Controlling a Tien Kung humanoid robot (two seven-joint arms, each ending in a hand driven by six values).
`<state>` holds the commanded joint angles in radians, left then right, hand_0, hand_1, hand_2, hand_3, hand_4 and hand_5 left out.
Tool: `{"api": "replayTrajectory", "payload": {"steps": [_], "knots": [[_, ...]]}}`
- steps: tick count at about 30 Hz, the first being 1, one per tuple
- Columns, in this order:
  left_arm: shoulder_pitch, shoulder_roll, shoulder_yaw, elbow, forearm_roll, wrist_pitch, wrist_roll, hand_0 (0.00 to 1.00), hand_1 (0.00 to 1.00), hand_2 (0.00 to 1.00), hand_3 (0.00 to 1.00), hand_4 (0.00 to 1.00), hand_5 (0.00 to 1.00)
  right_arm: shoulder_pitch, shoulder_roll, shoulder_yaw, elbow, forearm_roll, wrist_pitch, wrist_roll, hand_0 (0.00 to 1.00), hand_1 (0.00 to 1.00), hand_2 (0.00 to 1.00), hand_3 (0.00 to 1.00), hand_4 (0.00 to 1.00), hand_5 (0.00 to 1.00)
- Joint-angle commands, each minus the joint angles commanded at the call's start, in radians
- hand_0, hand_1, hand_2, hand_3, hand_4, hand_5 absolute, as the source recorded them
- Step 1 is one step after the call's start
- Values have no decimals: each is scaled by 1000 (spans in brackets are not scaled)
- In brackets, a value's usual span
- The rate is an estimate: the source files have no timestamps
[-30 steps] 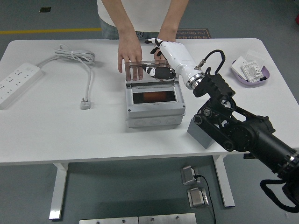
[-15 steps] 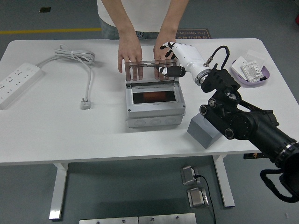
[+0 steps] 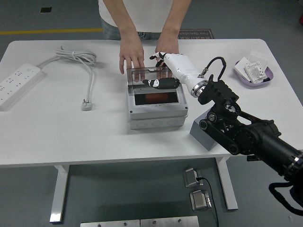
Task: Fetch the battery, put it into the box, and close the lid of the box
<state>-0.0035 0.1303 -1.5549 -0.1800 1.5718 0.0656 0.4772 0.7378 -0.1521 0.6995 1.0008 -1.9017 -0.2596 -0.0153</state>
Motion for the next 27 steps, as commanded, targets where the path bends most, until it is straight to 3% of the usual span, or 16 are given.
{"api": "replayTrajectory", "payload": {"steps": [15, 27], "knots": [[3, -8, 4, 0, -12, 2, -3, 644, 633, 534, 631, 739, 91, -94, -47, -51, 168, -3, -9, -15, 717, 598, 637, 764, 926, 591], [7, -11, 4, 0, -15, 3, -7, 644, 633, 533, 630, 738, 91, -132, -50, -45, 180, -7, -6, -33, 684, 596, 634, 763, 926, 592]]}}
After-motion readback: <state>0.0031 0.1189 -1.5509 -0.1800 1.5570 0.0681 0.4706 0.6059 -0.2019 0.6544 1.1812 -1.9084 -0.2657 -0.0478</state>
